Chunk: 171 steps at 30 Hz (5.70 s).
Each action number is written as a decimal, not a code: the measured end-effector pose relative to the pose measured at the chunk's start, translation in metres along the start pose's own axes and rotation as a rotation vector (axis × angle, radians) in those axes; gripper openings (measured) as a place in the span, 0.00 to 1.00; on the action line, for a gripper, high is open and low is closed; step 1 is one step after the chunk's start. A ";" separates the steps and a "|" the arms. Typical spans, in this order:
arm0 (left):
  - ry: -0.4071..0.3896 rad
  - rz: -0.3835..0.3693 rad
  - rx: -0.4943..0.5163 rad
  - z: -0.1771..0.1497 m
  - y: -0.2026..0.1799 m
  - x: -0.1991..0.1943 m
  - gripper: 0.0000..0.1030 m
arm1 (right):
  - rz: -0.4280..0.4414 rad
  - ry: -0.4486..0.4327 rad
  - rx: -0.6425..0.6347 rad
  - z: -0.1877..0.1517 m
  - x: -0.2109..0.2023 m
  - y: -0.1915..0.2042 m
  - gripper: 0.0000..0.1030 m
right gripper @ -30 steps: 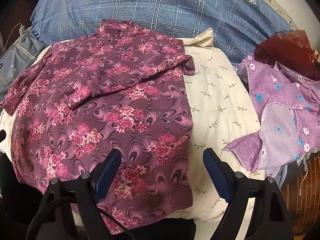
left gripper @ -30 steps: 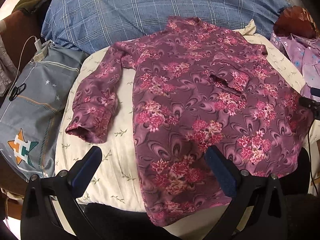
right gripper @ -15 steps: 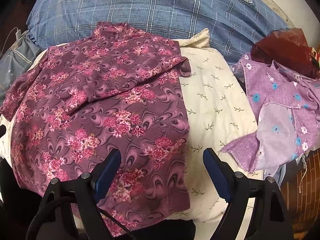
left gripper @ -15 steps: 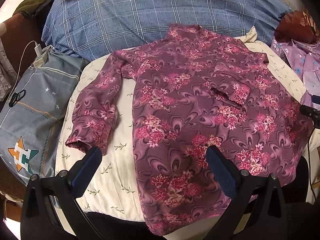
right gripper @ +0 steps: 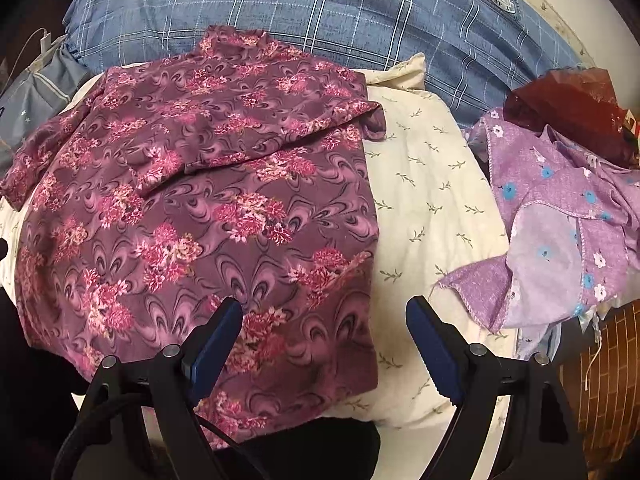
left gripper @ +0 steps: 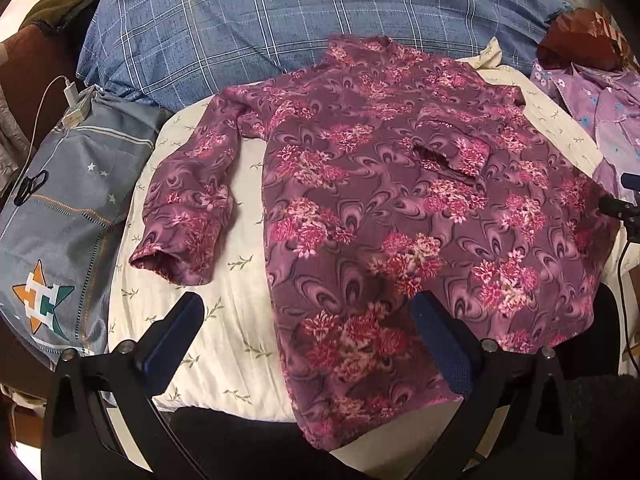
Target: Fold small clothes
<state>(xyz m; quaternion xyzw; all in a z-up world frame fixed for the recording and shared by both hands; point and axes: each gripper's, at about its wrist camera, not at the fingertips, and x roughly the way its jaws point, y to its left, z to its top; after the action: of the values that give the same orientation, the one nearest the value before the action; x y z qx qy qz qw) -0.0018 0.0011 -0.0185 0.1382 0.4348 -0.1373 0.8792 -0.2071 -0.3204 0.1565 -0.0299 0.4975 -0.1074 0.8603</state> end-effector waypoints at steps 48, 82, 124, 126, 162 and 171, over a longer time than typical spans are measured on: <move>0.029 -0.071 -0.034 0.008 0.003 -0.005 1.00 | 0.045 -0.020 0.023 -0.011 -0.013 -0.007 0.82; 0.208 0.183 -0.309 0.083 0.105 0.110 1.00 | -0.051 -0.151 0.349 0.173 0.135 -0.193 0.12; 0.321 0.110 -0.638 0.043 0.170 0.138 1.00 | 0.066 -0.047 0.701 0.122 0.212 -0.298 0.63; 0.318 0.114 -0.624 0.044 0.169 0.141 1.00 | 0.059 -0.015 0.687 0.129 0.226 -0.295 0.35; 0.162 0.069 -0.411 0.065 0.135 0.074 1.00 | 0.662 -0.003 0.253 0.311 0.275 0.124 0.31; 0.092 0.021 -0.366 0.087 0.118 0.048 1.00 | 0.551 0.022 0.090 0.311 0.274 0.144 0.47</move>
<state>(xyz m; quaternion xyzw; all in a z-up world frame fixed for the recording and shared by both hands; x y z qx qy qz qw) 0.1318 0.0726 0.0086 -0.0134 0.4908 -0.0403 0.8703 0.2152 -0.2558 0.0576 0.1460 0.4907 0.1082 0.8522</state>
